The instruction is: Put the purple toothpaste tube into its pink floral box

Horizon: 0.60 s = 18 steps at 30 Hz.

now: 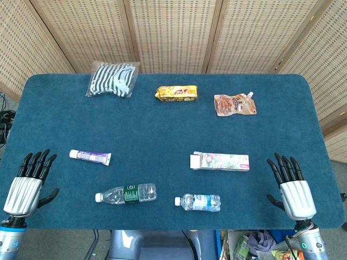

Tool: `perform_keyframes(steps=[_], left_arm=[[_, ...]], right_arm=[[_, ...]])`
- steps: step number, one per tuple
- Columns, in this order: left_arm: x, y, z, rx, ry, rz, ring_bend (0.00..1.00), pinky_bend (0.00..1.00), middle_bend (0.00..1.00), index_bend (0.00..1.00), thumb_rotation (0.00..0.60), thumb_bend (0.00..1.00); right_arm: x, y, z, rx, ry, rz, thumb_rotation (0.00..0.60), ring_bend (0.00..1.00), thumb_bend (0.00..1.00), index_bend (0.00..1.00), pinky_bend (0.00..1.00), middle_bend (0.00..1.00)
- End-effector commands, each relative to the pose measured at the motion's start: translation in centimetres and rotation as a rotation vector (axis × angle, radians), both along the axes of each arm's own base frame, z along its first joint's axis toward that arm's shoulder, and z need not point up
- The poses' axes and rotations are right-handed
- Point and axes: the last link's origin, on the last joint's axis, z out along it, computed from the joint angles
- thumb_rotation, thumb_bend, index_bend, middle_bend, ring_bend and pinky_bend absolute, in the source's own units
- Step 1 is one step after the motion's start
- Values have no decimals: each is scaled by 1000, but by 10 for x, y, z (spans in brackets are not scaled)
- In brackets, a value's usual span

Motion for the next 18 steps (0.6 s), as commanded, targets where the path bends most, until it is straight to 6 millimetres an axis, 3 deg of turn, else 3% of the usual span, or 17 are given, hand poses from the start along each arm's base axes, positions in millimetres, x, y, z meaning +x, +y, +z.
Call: perform_keyframes(steps=[1, 18], left_arm=[[0, 0, 0, 2, -1, -2, 0, 0, 0, 0, 600, 246], [0, 1, -2, -4, 1, -4, 0, 0, 0, 0, 600, 246]], right_arm=[[0, 0, 0, -1, 0, 0, 600, 0, 89, 63, 0, 0], [1, 1, 0, 2, -3, 3, 600, 0, 89, 63, 0, 0]])
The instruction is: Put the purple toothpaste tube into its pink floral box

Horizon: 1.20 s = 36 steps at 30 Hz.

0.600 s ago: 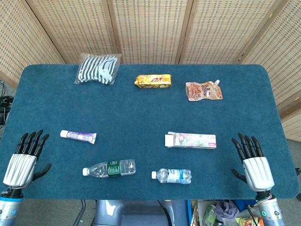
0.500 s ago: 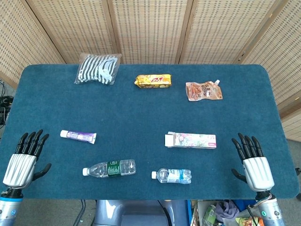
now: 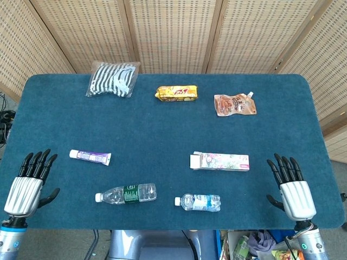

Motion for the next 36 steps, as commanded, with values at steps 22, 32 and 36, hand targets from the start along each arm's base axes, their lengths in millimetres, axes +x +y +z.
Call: perform_keyframes(steps=[22, 32, 36], left_arm=[[-9, 28, 18, 66, 65, 14, 0, 42, 0, 0, 600, 252], [-32, 106, 27, -87, 158, 77, 86, 211, 74, 105, 600, 263], [-35, 120, 22, -114, 191, 84, 101, 225, 102, 147, 600, 263]], right_arm=[[-3, -2, 2, -2, -7, -10, 600, 0, 89, 63, 0, 0], [-3, -2, -1, 1, -3, -14, 600, 0, 89, 63, 0, 0], [-4, -3, -1, 1, -2, -17, 600, 0, 89, 63, 0, 0]])
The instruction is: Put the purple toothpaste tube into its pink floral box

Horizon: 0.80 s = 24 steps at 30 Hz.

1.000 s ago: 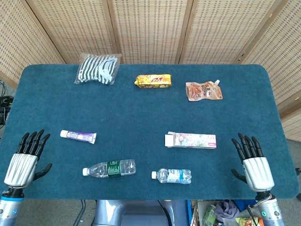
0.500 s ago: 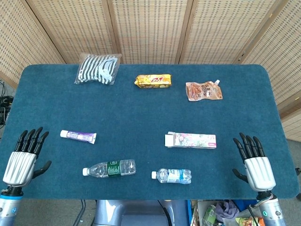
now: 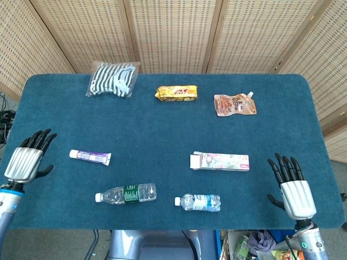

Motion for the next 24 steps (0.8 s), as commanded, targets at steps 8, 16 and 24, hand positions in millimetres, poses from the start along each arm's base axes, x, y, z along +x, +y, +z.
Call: perform_keyframes(steps=[8, 16, 24], left_arm=[[-6, 52, -18, -99, 76, 53, 161, 261, 200, 262, 600, 263], [-4, 64, -38, -152, 126, 77, 192, 279, 244, 310, 600, 263], [-7, 69, -63, -209, 166, 107, 192, 279, 244, 310, 600, 264]], right_arm=[[-1, -1, -1, 0, 7, -2, 600, 0, 89, 63, 0, 0], [-2, -2, 0, -6, 3, -8, 600, 0, 89, 63, 0, 0], [-3, -2, 2, -13, 0, -9, 600, 0, 89, 63, 0, 0]])
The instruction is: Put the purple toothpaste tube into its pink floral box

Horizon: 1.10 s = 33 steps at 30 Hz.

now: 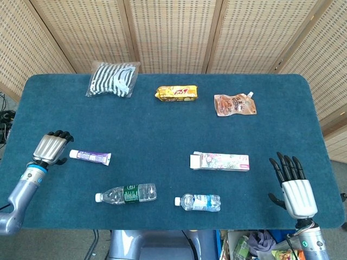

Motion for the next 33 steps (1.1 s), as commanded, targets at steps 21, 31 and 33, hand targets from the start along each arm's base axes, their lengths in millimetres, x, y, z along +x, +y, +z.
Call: perform_keyframes(steps=[21, 31, 33], left_arm=[[10, 8, -36, -66, 10, 40, 198, 289, 252, 325, 600, 263], [14, 10, -52, -74, 18, 37, 256, 334, 318, 397, 600, 263], [16, 11, -56, -66, 13, 27, 304, 374, 368, 455, 600, 264]], right_arm=[[-1, 0, 2, -5, -4, -3, 600, 0, 88, 63, 0, 0], [-2, -1, 1, -8, -3, -4, 600, 0, 89, 63, 0, 0], [-2, -1, 1, -8, -3, -3, 600, 0, 88, 63, 0, 0]])
